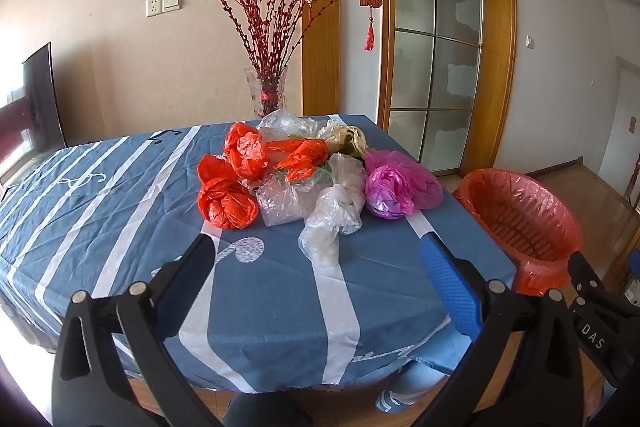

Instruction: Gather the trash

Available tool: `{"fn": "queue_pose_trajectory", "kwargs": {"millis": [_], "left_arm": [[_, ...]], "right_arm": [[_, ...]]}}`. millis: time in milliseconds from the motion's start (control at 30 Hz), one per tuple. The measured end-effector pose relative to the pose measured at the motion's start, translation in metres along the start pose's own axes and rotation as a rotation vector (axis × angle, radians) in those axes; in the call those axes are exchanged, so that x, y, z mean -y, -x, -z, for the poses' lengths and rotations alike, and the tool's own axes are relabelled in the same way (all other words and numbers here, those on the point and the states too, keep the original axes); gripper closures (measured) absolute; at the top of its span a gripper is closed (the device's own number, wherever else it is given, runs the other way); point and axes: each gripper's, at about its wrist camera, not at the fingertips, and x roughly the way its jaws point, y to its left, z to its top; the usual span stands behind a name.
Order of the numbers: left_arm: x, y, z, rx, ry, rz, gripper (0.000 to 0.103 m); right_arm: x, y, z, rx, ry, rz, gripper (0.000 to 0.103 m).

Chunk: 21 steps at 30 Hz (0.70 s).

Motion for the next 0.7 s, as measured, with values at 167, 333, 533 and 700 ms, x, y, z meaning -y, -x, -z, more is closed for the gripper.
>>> {"fn": "queue_pose_trajectory", "kwargs": {"millis": [167, 333, 533, 700], "left_arm": [[-0.0001, 0.0001, -0.0001, -0.001, 0.001, -0.001, 0.004], [-0.0008, 0.0011, -0.0006, 0.001, 0.002, -0.002, 0.004], [0.0001, 0.0002, 0.0001, -0.001, 0.000, -0.001, 0.004], [0.0000, -0.0001, 0.0000, -0.002, -0.001, 0.000, 0.004]], "right_arm": [[-0.0002, -0.0001, -0.0002, -0.001, 0.001, 0.000, 0.002], [-0.0001, 0.0004, -0.0006, 0.001, 0.000, 0.000, 0.002], [0.0007, 0.0002, -0.0008, -0.001, -0.002, -0.001, 0.002], [0.0003, 0.0026, -0.0007, 0.001, -0.001, 0.000, 0.002]]}}
